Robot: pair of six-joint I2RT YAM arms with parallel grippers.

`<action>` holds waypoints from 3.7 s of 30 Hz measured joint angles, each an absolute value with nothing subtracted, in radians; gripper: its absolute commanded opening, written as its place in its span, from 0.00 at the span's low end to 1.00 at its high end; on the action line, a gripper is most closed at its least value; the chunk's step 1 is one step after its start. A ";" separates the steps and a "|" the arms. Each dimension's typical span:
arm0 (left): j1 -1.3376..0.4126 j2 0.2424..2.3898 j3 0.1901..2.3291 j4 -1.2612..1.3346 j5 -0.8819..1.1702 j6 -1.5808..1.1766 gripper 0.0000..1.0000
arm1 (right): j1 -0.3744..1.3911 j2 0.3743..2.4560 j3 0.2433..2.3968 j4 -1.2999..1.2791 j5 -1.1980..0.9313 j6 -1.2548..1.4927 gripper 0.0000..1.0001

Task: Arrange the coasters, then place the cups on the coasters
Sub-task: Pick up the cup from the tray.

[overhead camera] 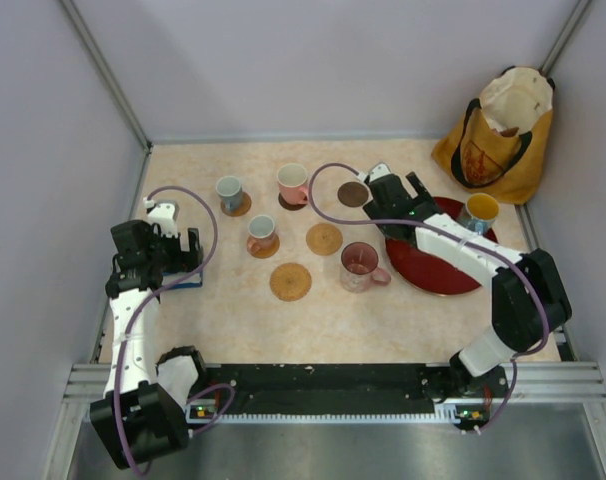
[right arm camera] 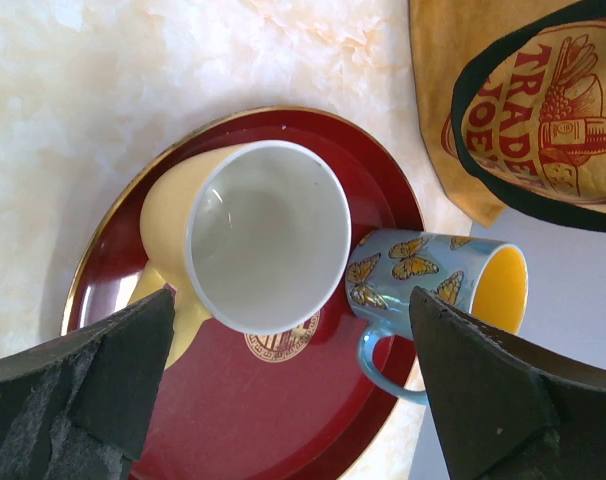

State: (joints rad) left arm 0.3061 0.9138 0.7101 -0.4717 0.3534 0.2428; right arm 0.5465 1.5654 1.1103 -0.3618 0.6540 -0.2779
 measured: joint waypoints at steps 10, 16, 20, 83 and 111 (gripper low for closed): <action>0.307 0.913 0.710 -0.472 0.361 0.243 0.99 | 0.520 1.512 1.064 -0.367 0.608 -0.257 0.99; 0.308 0.913 0.710 -0.472 0.363 0.243 0.98 | 0.490 1.501 1.058 -0.376 0.561 -0.233 0.99; 0.310 0.913 0.710 -0.472 0.363 0.243 0.99 | 0.459 1.499 1.058 -0.390 0.523 -0.215 0.98; 0.327 0.912 0.710 -0.474 0.377 0.246 0.98 | 0.234 1.567 1.001 -0.420 0.002 -0.070 0.00; 0.327 0.912 0.710 -0.475 0.377 0.246 0.99 | 0.236 1.419 1.150 -0.509 0.119 -0.111 0.00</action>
State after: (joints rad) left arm 0.3267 0.9123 0.7101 -0.4747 0.3771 0.2462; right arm 0.2359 1.4193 1.1503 -0.5095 0.1188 -0.1112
